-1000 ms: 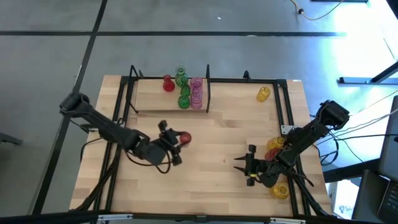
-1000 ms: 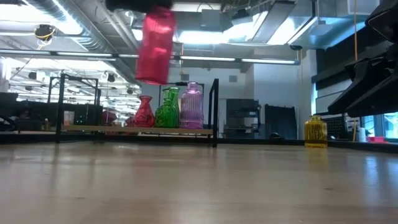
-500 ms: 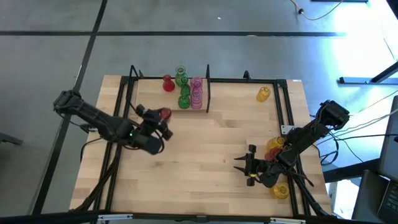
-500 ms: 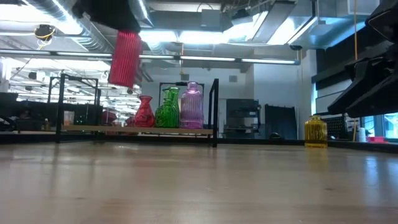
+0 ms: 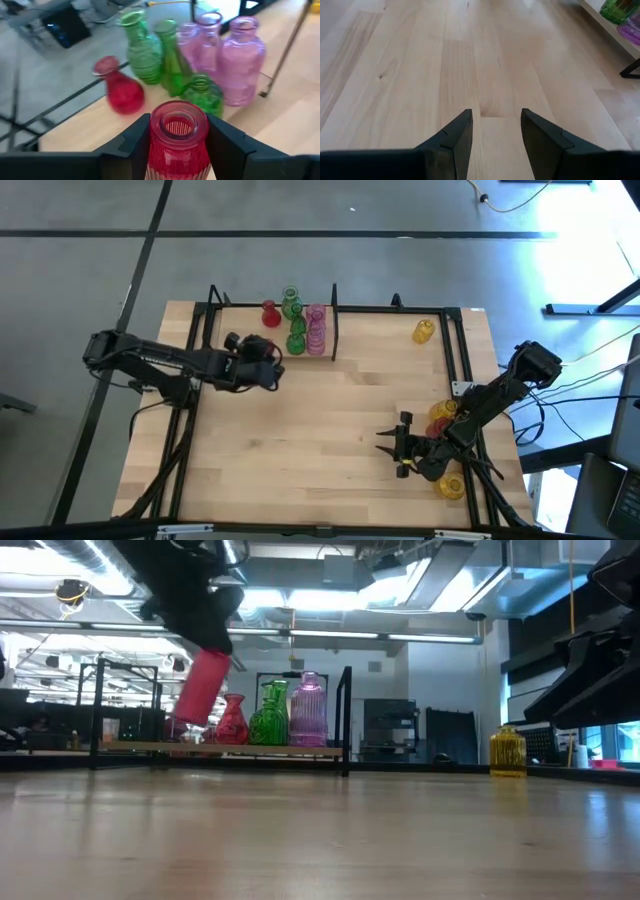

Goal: Sort vases onto shelf
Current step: Put the bottom red vase on the shelf aligned with the other red vase

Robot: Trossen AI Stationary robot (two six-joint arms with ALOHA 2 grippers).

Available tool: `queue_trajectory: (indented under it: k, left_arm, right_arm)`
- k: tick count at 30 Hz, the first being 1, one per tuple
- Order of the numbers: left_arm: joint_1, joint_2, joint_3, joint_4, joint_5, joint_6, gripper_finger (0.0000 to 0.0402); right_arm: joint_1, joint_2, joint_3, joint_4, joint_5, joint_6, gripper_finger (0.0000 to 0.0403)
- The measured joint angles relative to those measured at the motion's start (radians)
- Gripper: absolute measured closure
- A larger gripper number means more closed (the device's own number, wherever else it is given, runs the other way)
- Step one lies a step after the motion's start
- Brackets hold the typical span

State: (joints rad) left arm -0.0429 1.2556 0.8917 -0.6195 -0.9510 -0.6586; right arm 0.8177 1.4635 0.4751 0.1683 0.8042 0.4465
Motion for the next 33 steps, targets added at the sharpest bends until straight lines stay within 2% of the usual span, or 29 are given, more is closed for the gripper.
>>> queue_trajectory:
  k: [10,17,23,28,33]
  left_arm:
    - [0.127,0.000,-0.017,0.256,0.028,0.204,0.0243]
    - [0.187,-0.034,-0.145,0.533,0.064,0.303,0.0243]
    - [0.259,-0.040,-0.247,0.709,0.139,0.354,0.0243]
    - [0.312,-0.039,-0.304,0.793,0.193,0.381,0.0243]
    - [0.350,-0.039,-0.317,0.795,0.216,0.382,0.0243]
  right_arm:
    - [0.000,0.000,0.000,-0.006,0.000,0.000,0.0249]
    - [0.000,0.000,0.000,-0.007,-0.002,0.021,0.0249]
    - [0.000,0.000,0.000,-0.009,-0.002,0.024,0.0249]
    - [0.000,0.000,0.000,-0.010,0.010,0.021,0.0249]
    - [-0.002,0.000,0.000,-0.013,0.018,0.021,0.0249]
